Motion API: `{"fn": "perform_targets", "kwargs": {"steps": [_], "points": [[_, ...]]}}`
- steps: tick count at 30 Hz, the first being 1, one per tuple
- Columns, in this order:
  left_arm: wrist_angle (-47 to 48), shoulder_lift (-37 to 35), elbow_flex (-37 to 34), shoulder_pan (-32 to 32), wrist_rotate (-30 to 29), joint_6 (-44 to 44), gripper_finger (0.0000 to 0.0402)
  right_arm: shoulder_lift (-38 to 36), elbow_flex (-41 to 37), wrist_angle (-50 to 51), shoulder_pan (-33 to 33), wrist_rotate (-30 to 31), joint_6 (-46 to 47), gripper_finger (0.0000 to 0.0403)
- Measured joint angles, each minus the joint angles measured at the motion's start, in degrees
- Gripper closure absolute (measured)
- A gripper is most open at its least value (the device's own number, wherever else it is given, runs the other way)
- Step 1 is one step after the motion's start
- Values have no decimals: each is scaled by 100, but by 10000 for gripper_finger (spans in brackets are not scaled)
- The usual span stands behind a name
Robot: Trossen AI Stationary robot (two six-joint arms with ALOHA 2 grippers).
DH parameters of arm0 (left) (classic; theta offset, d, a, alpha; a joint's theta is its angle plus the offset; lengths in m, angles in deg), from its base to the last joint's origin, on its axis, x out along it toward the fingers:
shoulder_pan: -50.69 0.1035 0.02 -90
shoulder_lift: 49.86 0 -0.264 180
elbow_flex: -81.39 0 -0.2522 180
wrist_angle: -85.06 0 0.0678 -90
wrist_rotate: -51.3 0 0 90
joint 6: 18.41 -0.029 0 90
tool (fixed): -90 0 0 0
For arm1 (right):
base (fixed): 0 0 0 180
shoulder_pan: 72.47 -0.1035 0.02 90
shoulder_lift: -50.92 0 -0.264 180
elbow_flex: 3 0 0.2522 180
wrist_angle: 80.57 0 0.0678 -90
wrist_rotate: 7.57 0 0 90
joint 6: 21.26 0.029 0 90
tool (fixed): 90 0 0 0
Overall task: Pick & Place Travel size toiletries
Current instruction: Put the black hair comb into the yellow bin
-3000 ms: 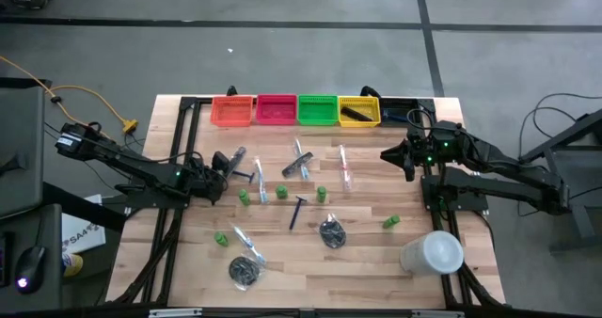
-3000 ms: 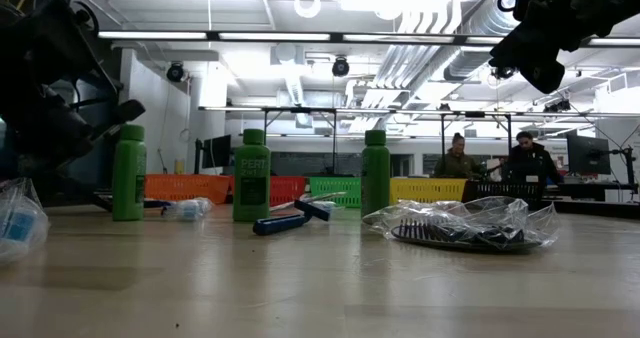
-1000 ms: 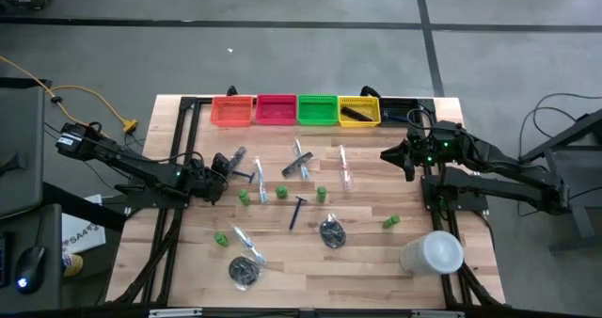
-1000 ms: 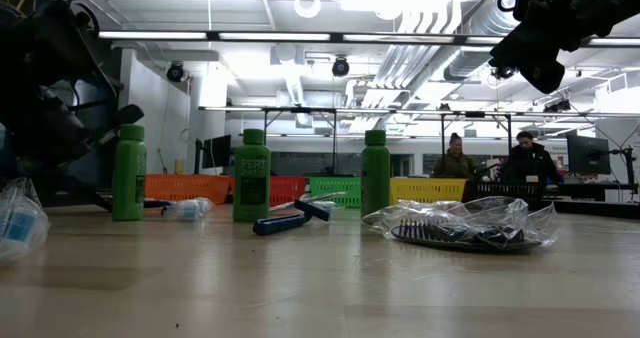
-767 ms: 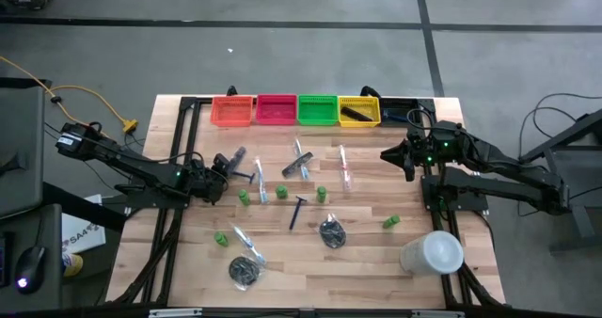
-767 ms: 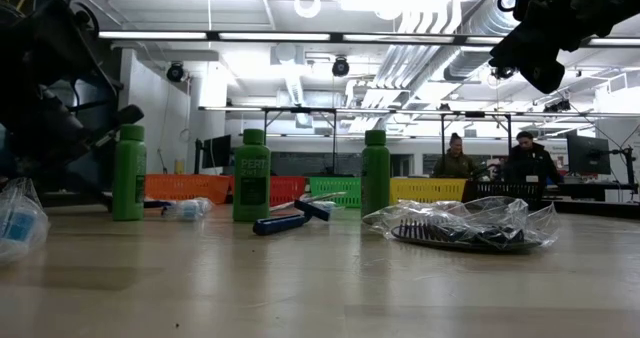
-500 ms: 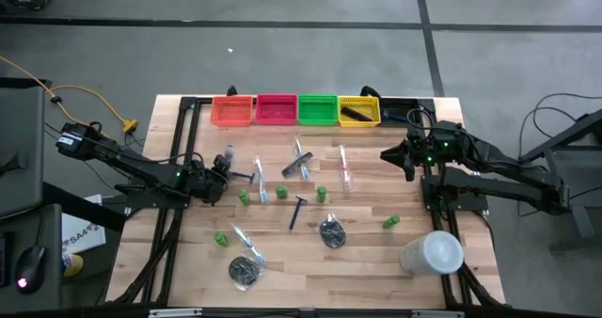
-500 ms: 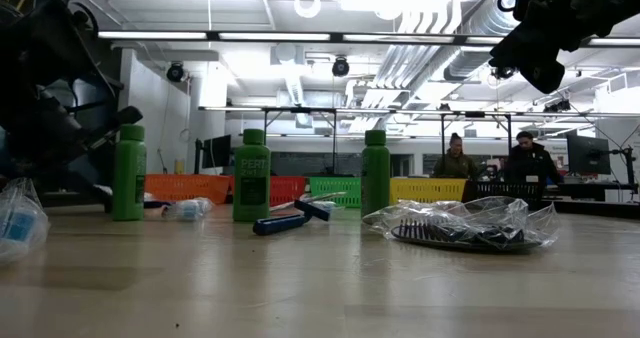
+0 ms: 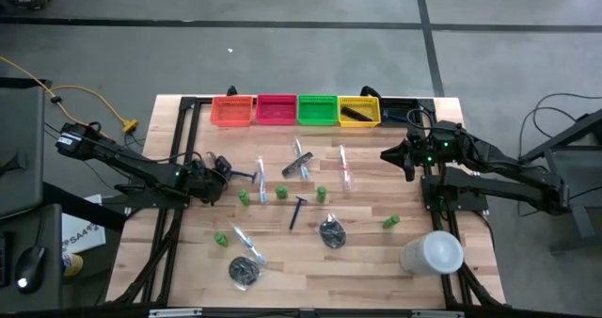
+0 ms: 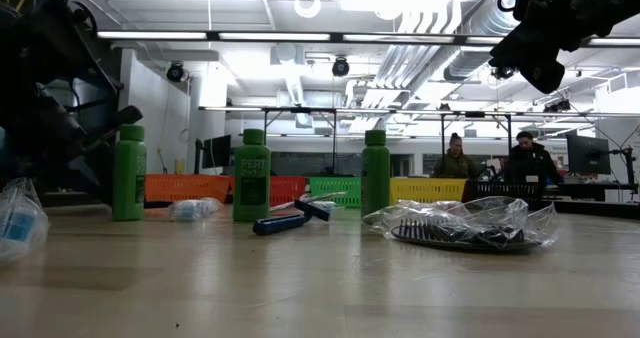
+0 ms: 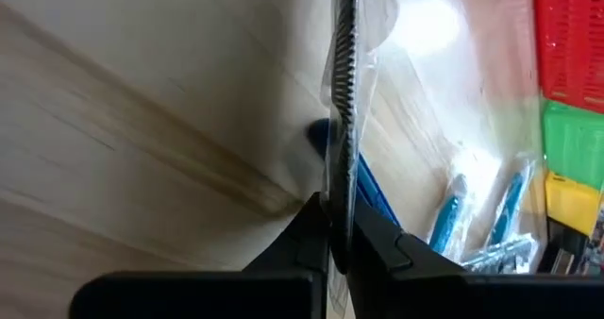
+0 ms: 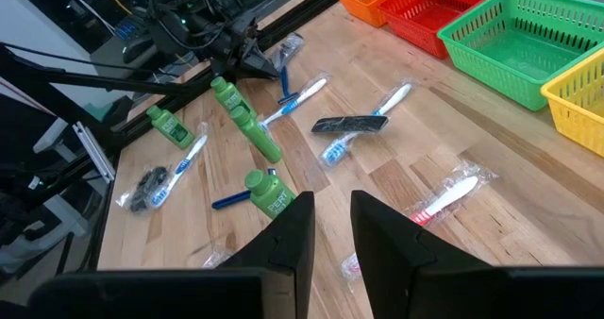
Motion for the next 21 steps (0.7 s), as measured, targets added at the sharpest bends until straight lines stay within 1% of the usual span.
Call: {"fn": "perform_targets", "kwargs": {"steps": [5,9,13,16,21], "points": [[-370,-148,0,0,-45,-744,393,1,0,0,0,0,1,337],[-898,-315,0,0,-33,-1708,393,2,0,0,0,0,0,337],[-1272,-538,0,2,217,-2450,393,1,0,0,0,0,0,337],[-1310,-797,0,4,381,-2871,393,0,0,0,0,0,2,337],[-1293,-1300,0,8,389,-3500,393,2,0,0,0,0,0,337]]}}
